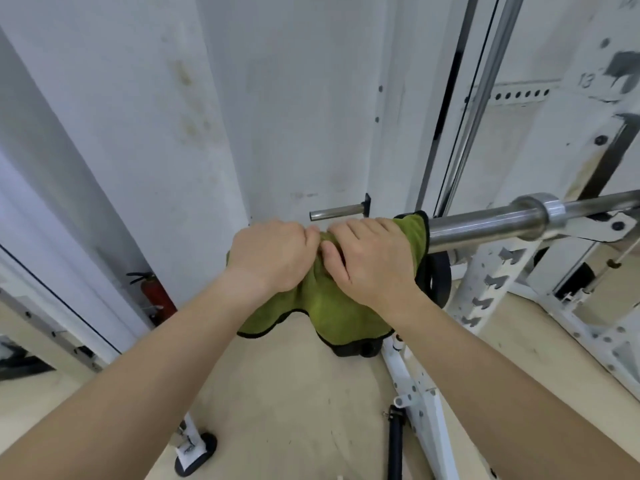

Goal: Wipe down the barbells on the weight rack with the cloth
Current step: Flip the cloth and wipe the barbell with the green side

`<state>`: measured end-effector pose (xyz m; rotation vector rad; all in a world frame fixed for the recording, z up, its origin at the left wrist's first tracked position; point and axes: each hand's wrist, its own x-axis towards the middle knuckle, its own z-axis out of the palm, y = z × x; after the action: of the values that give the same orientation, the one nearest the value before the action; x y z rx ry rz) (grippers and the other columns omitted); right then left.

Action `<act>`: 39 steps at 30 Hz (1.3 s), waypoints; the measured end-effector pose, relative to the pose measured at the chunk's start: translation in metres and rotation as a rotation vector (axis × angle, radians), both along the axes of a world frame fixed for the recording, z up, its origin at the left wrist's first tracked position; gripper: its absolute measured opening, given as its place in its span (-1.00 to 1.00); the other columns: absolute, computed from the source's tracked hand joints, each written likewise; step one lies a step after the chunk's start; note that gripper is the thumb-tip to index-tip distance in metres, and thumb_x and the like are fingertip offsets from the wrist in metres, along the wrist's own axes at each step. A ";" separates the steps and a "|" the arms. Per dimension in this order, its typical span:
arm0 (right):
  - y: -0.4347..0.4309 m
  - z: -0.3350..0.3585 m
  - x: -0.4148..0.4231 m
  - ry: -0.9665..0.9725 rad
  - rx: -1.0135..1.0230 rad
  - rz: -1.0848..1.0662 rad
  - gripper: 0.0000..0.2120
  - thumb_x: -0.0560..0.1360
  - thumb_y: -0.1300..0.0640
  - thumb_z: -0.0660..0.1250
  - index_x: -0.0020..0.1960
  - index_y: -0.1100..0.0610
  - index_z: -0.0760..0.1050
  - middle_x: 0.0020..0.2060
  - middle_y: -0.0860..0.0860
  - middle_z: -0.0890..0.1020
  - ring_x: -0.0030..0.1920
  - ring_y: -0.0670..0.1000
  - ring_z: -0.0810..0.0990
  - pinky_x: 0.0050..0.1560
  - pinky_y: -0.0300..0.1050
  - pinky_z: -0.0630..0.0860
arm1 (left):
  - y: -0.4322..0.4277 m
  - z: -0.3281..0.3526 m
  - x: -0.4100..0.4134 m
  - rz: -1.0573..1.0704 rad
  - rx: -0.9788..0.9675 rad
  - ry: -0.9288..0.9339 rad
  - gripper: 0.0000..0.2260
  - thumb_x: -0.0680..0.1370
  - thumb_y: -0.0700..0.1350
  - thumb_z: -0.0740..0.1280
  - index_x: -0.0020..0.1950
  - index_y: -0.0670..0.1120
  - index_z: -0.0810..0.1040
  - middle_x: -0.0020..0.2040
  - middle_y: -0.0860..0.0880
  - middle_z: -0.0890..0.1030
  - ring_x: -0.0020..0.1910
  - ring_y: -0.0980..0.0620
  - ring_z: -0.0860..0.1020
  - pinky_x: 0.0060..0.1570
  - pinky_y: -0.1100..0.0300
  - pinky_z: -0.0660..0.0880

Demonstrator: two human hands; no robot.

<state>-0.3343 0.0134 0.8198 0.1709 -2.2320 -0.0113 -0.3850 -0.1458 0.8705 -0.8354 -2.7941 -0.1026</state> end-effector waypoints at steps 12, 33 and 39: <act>0.135 0.010 0.031 -0.126 0.062 -0.072 -0.59 0.64 -0.07 0.06 0.02 0.13 0.61 -0.15 0.05 0.68 -0.15 0.13 0.63 -0.03 0.03 0.44 | 0.114 -0.005 0.037 0.041 0.054 0.198 -0.51 0.70 0.13 -0.08 -0.16 -0.03 0.52 -0.40 0.02 0.34 -0.36 -0.09 0.41 -0.36 0.10 0.22; 0.282 0.003 0.080 -0.122 -0.603 0.054 -0.60 0.67 0.13 0.03 0.37 0.17 0.51 0.11 -0.08 0.56 0.09 -0.13 0.43 0.21 -0.07 0.29 | 0.270 -0.003 0.057 -0.092 0.083 0.178 -0.56 0.72 -0.01 -0.09 -0.28 -0.05 0.37 -0.39 0.00 0.37 -0.40 -0.05 0.40 -0.35 0.10 0.26; 0.282 -0.005 0.076 -0.042 -0.540 0.019 -0.61 0.64 0.09 0.05 0.33 0.18 0.51 0.10 0.06 0.65 0.08 0.07 0.52 0.14 -0.04 0.34 | 0.294 0.007 0.041 -0.128 0.054 -0.078 -0.55 0.71 0.01 -0.12 -0.05 -0.12 0.51 -0.25 -0.04 0.46 -0.17 -0.15 0.54 -0.15 0.04 0.44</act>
<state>-0.2581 0.2959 0.8152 -0.1043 -2.1904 0.6024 -0.3444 0.1486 0.8772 -1.0181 -2.7936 -0.2354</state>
